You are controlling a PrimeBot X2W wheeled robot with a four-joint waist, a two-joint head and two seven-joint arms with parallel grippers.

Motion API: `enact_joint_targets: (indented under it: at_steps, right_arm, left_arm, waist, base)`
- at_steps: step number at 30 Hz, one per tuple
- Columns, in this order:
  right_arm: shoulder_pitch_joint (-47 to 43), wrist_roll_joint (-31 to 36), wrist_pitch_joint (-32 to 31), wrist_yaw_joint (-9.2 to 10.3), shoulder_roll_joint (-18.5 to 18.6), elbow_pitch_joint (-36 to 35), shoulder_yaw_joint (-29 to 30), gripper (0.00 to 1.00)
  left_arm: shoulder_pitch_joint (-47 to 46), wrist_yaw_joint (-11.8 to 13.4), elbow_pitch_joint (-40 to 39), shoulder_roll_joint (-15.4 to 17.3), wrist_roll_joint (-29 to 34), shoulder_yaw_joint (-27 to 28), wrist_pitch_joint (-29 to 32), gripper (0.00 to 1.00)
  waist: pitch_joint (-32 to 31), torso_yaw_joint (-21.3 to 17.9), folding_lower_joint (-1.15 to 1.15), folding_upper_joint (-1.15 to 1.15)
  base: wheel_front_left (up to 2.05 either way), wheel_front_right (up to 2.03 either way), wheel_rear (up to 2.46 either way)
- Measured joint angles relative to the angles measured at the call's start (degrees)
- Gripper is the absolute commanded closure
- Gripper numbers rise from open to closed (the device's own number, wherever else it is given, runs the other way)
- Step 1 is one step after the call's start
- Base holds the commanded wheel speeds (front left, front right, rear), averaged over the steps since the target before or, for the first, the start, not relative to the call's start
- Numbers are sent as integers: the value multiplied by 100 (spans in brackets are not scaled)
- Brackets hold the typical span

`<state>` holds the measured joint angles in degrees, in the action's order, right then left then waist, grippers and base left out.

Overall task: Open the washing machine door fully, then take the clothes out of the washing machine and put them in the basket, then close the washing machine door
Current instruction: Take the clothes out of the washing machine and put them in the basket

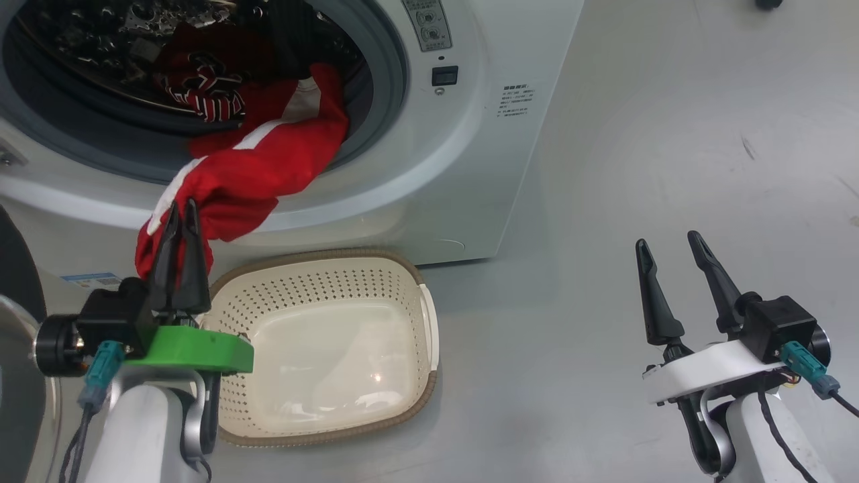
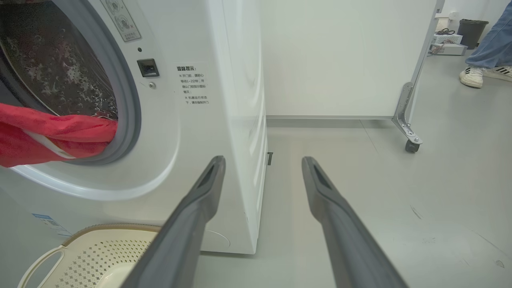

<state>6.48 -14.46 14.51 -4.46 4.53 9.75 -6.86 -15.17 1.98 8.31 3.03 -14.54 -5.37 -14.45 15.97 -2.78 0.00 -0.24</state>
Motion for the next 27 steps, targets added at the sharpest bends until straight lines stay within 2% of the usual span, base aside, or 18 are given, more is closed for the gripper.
enact_joint_targets:
  at_steps: [6,16,27]
  right_arm:
    - [9,-1,0,-7,-16,-55,-94,0]
    - [152,-8,0,-20,-53,-155,-162,0]
    - [424,-65,0,-54,-87,-237,-255,0]
  left_arm:
    - [349,-26,379,-18,-143,-234,240,100]
    - [375,-252,1308,-33,-193,-781,777,100]
    - [-527,-381,2380,-37,-130,-999,1493,100]
  waist:
    - [155,-69,0,0]
    - [536,-235,0,0]
    - [1077,-536,0,0]
  base:
    - [0,0,0]
    - [0,0,0]
    - [0,0,0]
